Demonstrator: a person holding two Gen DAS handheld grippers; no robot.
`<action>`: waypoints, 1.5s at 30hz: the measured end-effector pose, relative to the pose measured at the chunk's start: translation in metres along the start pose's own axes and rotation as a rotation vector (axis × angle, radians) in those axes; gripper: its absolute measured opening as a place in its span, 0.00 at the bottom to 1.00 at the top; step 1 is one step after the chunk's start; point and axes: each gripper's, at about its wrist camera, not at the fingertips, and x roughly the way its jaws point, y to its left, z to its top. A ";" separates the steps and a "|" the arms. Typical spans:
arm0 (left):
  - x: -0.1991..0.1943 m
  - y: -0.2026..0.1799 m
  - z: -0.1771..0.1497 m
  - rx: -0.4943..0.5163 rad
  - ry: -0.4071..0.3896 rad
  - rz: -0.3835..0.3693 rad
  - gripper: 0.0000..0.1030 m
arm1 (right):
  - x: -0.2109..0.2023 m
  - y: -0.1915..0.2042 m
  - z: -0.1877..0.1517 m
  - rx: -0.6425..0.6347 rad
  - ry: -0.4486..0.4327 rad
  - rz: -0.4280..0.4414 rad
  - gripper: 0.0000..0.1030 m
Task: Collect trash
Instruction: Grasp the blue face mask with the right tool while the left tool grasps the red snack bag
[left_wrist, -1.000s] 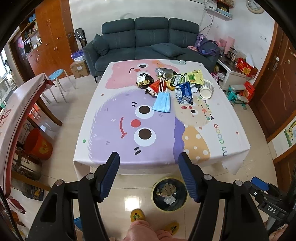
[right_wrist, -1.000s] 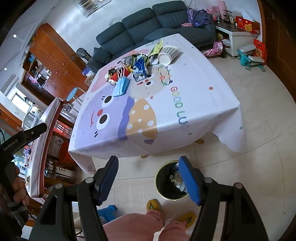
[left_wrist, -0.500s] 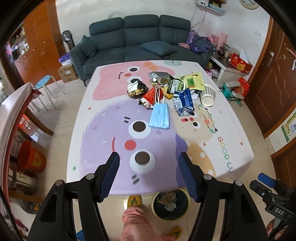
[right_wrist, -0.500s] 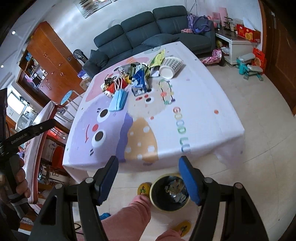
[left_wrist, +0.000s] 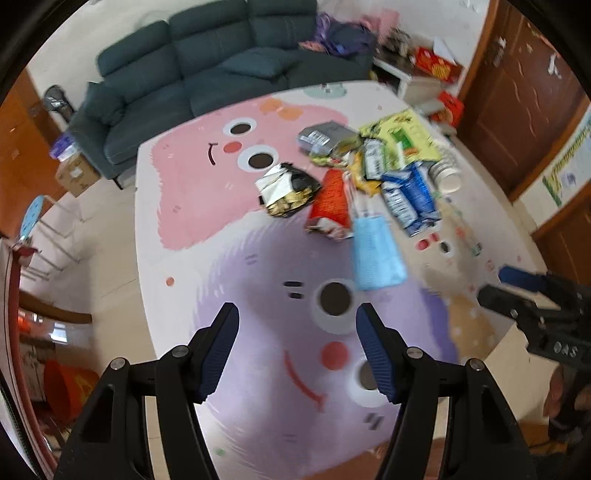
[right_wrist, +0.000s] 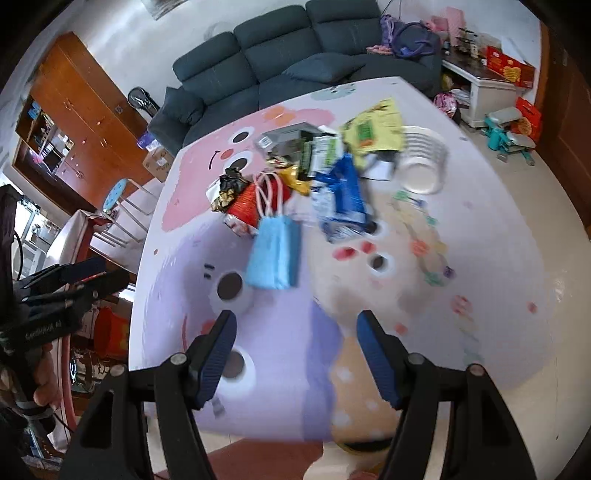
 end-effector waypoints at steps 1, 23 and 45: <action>0.007 0.008 0.006 0.015 0.019 -0.010 0.62 | 0.012 0.005 0.007 0.004 0.011 -0.006 0.66; 0.078 0.025 0.065 0.268 0.125 -0.165 0.62 | 0.130 0.034 0.040 0.001 0.143 -0.189 0.21; 0.145 -0.005 0.108 0.158 0.198 -0.225 0.62 | 0.025 0.003 0.040 0.151 -0.046 -0.129 0.05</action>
